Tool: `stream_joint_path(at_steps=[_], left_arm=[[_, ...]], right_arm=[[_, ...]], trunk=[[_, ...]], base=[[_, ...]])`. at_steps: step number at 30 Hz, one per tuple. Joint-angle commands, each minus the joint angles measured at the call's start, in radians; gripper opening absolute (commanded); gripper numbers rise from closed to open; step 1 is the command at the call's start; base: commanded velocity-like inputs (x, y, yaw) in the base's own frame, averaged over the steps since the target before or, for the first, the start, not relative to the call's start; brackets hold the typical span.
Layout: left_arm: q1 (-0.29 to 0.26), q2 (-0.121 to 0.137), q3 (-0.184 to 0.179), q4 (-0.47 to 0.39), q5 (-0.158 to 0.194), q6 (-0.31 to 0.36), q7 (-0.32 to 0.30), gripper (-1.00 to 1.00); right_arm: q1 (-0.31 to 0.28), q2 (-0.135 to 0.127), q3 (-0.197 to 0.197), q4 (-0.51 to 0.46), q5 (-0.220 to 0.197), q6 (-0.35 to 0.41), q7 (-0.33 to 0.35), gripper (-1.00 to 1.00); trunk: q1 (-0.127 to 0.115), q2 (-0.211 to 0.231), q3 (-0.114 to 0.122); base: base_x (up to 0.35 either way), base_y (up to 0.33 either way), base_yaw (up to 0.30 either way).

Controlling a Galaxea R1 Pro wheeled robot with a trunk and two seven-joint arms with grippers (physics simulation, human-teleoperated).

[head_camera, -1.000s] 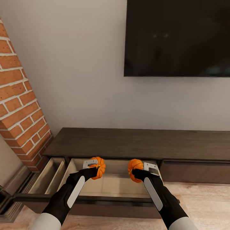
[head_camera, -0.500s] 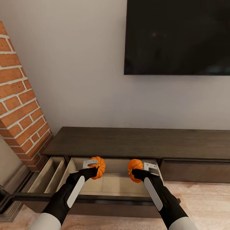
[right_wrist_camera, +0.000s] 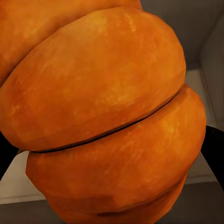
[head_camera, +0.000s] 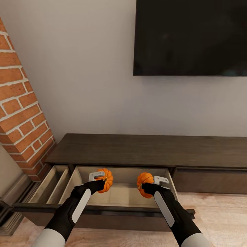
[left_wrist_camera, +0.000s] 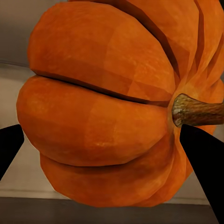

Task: Place each of the two pumpkins and all three candles from the living room inside a cabinet in the living room (use any cabinet), then make sure every cabinet is closed, and position the cauldron so it is next to a table in the living room.

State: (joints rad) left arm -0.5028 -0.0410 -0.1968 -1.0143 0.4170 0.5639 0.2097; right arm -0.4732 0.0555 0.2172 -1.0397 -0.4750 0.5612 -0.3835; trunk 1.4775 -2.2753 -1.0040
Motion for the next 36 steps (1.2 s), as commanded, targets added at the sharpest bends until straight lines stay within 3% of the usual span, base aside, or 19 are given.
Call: stream_joint_path(at_steps=[1,30,36], left_arm=[[-0.001,0.001,-0.002,-0.001,0.009,0.003,0.011,-1.0],[0.0,0.001,-0.004,-0.001,0.005,0.001,0.011,-1.0],[0.0,0.001,-0.005,-0.002,0.001,0.001,0.011,-1.0]], right_arm=[[-0.001,0.0,0.002,-0.001,-0.01,0.0,-0.011,-1.0],[-0.001,0.0,0.001,0.001,-0.008,-0.007,-0.015,-1.0],[-0.001,0.0,0.002,0.001,-0.007,-0.007,-0.014,-1.0]], trunk=[[0.004,-0.008,-0.004],[0.115,-0.211,-0.095],[0.115,-0.211,-0.095]], base=[[0.0,0.0,0.0],[0.0,0.0,0.0],[0.0,0.0,0.0]])
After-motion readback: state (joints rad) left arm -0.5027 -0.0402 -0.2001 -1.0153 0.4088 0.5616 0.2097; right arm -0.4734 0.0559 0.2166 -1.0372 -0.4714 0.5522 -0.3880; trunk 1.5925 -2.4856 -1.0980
